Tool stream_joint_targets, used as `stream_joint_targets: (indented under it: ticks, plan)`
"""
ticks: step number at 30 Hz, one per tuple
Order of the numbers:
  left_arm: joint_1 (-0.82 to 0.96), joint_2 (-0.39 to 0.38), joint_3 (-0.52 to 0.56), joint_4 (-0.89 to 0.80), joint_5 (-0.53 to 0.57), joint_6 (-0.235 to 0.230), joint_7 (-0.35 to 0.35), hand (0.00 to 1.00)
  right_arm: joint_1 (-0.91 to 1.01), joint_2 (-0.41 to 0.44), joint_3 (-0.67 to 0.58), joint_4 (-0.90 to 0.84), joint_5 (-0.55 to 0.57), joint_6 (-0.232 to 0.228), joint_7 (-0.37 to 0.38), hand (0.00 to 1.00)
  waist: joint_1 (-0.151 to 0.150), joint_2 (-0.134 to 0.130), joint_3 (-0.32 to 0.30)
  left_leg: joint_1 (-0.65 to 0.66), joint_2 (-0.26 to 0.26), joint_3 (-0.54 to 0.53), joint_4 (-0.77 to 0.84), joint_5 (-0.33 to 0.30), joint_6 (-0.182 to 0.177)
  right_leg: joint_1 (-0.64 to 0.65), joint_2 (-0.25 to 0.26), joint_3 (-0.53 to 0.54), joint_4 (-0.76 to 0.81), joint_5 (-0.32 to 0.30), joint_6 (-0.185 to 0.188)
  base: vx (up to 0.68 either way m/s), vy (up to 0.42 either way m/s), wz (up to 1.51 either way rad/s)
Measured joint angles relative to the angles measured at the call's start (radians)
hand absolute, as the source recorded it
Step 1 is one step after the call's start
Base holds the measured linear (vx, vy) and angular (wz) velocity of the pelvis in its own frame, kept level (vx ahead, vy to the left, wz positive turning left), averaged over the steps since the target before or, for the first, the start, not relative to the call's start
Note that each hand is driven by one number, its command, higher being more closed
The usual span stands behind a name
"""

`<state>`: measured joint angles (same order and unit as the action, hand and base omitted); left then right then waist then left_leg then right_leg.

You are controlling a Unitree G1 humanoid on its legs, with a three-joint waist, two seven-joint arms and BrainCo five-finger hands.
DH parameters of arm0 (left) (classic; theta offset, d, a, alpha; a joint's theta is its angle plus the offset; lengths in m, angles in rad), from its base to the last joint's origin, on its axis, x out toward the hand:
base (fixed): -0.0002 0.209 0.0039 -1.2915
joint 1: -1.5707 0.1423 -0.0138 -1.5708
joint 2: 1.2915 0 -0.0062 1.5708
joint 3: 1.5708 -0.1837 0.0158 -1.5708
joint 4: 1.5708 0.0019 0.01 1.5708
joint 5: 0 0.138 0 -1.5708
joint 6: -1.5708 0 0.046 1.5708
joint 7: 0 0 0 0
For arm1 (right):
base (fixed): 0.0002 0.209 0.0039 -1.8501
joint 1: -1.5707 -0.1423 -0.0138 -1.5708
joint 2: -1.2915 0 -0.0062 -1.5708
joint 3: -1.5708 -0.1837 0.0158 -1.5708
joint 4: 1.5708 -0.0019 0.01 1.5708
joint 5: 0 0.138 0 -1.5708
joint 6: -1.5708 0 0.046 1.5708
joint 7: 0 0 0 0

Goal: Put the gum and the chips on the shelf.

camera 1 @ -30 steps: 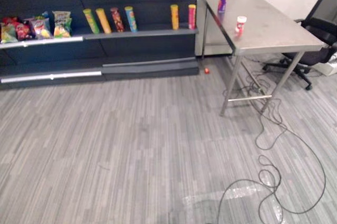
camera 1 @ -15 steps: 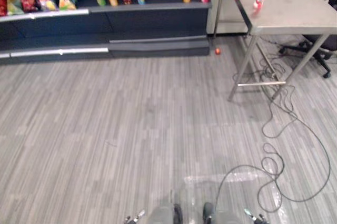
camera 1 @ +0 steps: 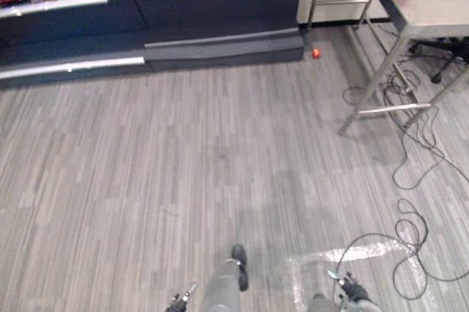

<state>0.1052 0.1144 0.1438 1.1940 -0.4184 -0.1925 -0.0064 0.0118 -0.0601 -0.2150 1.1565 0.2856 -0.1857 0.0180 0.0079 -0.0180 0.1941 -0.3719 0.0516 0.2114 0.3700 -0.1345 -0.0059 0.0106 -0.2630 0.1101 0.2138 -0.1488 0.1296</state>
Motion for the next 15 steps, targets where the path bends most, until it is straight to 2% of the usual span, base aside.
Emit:
stream_joint_targets:
  ticks: [1, 2, 4, 6, 7, 8, 10, 12, 13, 14, 15]
  plan:
    - [0.000, -0.001, -0.001, 0.000, 0.007, 0.000, 0.000, 0.00, -0.001, 0.000, -0.019, -0.001, -0.002, 0.000, 0.004, 0.00, 0.003, 0.002, -0.003, 0.028, -0.009, 0.020, -0.020, -0.007, 0.012, -0.013, -0.009, 0.021, 0.025, 0.041, 0.016, 0.49, 0.340, -0.59]
    - [0.002, 0.000, -0.007, 0.001, 0.014, 0.001, -0.001, 0.00, 0.000, -0.001, -0.035, -0.001, -0.003, 0.002, 0.010, 0.00, 0.008, 0.004, -0.005, 0.081, -0.024, 0.039, -0.058, -0.012, 0.020, -0.046, -0.012, 0.058, 0.106, 0.099, 0.014, 0.38, 0.263, -0.69]
    - [0.012, 0.010, -0.042, -0.003, 0.051, 0.002, -0.002, 0.00, 0.018, 0.000, -0.052, -0.014, 0.001, 0.004, 0.015, 0.00, -0.001, 0.012, -0.022, 0.194, -0.054, 0.053, -0.147, -0.026, 0.042, -0.159, -0.010, 0.076, 0.365, 0.247, -0.013, 0.37, 0.264, -0.39]
    - [0.011, 0.014, -0.061, -0.011, 0.051, 0.000, -0.003, 0.00, 0.020, -0.001, -0.052, -0.027, -0.001, 0.003, 0.015, 0.00, -0.019, 0.014, -0.023, 0.242, -0.063, 0.054, -0.176, -0.039, 0.065, -0.212, 0.002, 0.078, 0.519, 0.271, -0.013, 0.29, 0.182, 0.08]
    - [0.010, 0.019, -0.068, -0.013, 0.068, 0.000, -0.007, 0.00, 0.020, 0.001, -0.052, -0.043, -0.001, 0.002, 0.017, 0.00, -0.028, 0.015, -0.019, 0.310, -0.079, 0.051, -0.208, -0.047, 0.076, -0.279, 0.019, 0.058, 0.697, 0.241, -0.031, 0.32, 0.166, 0.05]
    - [0.011, 0.018, -0.071, -0.012, 0.075, 0.001, -0.008, 0.00, 0.020, -0.001, -0.052, -0.047, 0.000, 0.000, 0.017, 0.00, -0.027, 0.015, -0.018, 0.346, -0.083, 0.051, -0.229, -0.052, 0.082, -0.297, 0.027, 0.034, 0.752, 0.210, -0.037, 0.35, 0.124, -0.02]
    - [0.009, 0.013, -0.082, -0.011, 0.085, 0.006, -0.008, 0.00, 0.020, -0.002, -0.044, -0.072, 0.002, -0.006, 0.018, 0.00, -0.030, 0.030, -0.009, 0.461, -0.092, 0.051, -0.289, -0.066, 0.100, -0.361, 0.050, -0.078, 0.814, 0.059, -0.078, 0.30, 0.061, -0.08]
    - [0.008, 0.011, -0.080, -0.010, 0.087, 0.007, -0.008, 0.00, -0.008, -0.001, 0.003, -0.114, 0.007, 0.009, 0.011, 0.00, -0.025, 0.035, -0.004, 0.508, -0.090, 0.044, -0.309, -0.088, 0.096, -0.399, 0.080, -0.131, 0.755, -0.011, -0.074, 0.21, -0.011, -0.07]
    - [0.008, 0.006, -0.079, -0.011, 0.089, 0.007, -0.009, 0.00, -0.026, -0.007, 0.062, -0.137, 0.001, -0.001, 0.007, 0.00, -0.032, 0.040, -0.002, 0.528, -0.078, 0.050, -0.310, -0.110, 0.092, -0.423, 0.112, -0.168, 0.640, -0.027, -0.080, 0.23, -0.083, -0.02]
    - [-0.002, -0.003, -0.076, -0.011, 0.101, 0.007, -0.006, 0.00, -0.036, -0.003, 0.074, -0.128, -0.091, -0.048, -0.028, 0.00, -0.029, 0.052, 0.003, 0.547, -0.062, 0.047, -0.304, -0.132, 0.082, -0.434, 0.138, -0.207, 0.503, -0.025, -0.079, 0.24, -0.102, 0.10]
    - [-0.004, -0.006, -0.073, -0.011, 0.112, 0.007, -0.006, 0.00, -0.036, 0.001, 0.064, -0.120, -0.110, -0.060, -0.033, 0.00, -0.031, 0.057, 0.003, 0.552, -0.053, 0.037, -0.296, -0.145, 0.074, -0.438, 0.146, -0.224, 0.420, -0.015, -0.072, 0.31, -0.140, 0.26]
